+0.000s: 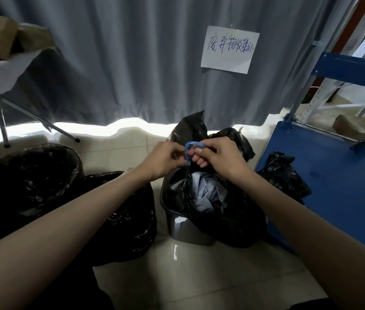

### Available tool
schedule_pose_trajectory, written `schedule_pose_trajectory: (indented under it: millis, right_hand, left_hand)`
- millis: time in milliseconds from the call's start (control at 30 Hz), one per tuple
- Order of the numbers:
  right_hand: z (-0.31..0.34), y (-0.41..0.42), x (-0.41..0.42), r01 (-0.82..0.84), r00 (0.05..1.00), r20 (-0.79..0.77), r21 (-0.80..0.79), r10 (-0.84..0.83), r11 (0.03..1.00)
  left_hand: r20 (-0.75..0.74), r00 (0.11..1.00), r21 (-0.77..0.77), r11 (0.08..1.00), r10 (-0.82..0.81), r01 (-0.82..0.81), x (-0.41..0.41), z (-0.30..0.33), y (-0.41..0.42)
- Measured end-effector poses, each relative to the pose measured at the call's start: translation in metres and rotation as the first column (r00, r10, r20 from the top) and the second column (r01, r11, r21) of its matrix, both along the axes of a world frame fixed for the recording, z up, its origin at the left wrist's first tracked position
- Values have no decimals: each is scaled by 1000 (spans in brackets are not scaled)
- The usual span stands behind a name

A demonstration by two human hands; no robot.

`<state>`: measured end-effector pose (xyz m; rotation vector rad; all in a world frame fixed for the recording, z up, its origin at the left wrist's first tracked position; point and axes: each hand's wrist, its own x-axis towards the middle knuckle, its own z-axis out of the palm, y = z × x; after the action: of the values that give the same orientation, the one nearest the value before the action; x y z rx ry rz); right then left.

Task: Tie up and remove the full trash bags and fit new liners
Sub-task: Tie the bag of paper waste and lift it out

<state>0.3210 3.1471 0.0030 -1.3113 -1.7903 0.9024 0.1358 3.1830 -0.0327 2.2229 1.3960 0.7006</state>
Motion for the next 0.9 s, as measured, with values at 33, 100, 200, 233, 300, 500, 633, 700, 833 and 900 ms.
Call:
schedule_pose_trajectory:
  millis: [33,100,200,233,300,500,633,700,833,900]
  right_hand:
    - [0,-1,1,-12,1000,-9,5,12,1000]
    - [2,-1,5,-25,999,-29,11,26,1000]
    - [8,-4,10,-28,998,-49,6,28,1000]
    - [10,-6,11,-27,998,-51,11,28,1000]
    - [11,-8,13,-1,999,-41,41,2,999]
    - [7,-2,31,234,970,-72,6,-233,972]
    - [2,-2,39,322,945,-43,-71,-325,944]
    - [-3,-1,40,358,933,63,-42,-355,933]
    - [-6,0,40,369,912,203,-30,-356,929]
    - [-5,-3,37,316,916,226,106,-332,943]
  left_hand:
    - [-10,1000,2,1000,-2,2,3,-2,1]
    - [-50,999,20,1000,-16,17,8,-4,5]
    - [-102,993,47,997,-61,66,15,-6,8]
    - [-127,990,55,996,-60,67,16,-6,8]
    - [-234,972,79,996,-32,52,19,-8,8]
    - [-310,949,94,995,57,-29,11,-6,17]
    - [-129,988,44,995,-83,89,6,-3,12]
    - [-81,984,-16,987,-159,158,3,1,8]
    - [-262,932,-64,968,-251,243,0,0,8]
    - [-324,915,-34,969,-241,243,3,-2,6]
